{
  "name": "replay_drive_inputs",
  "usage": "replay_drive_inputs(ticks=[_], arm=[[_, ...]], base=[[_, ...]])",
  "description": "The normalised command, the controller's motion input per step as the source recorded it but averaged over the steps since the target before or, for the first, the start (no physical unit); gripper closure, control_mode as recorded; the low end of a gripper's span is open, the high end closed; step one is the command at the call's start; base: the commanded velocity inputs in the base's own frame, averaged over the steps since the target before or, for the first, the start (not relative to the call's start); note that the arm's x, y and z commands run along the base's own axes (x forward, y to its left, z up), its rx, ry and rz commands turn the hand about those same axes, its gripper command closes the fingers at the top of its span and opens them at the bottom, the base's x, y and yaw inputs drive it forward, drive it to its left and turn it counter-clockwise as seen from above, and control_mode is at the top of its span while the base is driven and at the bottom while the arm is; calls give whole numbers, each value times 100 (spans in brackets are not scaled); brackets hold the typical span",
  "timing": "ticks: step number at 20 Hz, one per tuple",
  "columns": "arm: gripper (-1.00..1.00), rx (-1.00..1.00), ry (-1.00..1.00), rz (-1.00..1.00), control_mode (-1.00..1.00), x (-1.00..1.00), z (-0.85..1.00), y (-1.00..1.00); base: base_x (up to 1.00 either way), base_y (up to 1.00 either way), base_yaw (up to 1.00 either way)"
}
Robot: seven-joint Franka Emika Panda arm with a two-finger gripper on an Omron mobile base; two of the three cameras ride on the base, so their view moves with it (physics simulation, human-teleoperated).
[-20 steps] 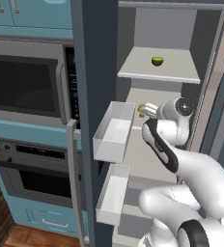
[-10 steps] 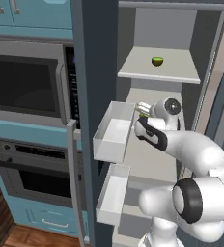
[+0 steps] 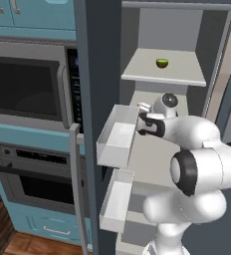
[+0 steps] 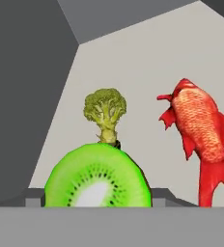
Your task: Take the kiwis from the highest rack and move them to the second highest rack where the broccoli and fish are located, to maximize freezer space. Close the freezer door after rearranging.
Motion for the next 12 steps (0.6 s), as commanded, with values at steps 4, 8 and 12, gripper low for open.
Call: replay_drive_inputs(ticks=[4, 8, 12], arm=[[100, 0, 0, 0, -100, 51, -18, 0], [100, 0, 0, 0, -100, 46, -26, 0], [-100, 0, 0, 0, -100, 47, -44, 0]], base=[[0, 0, 0], [0, 0, 0], [0, 0, 0]])
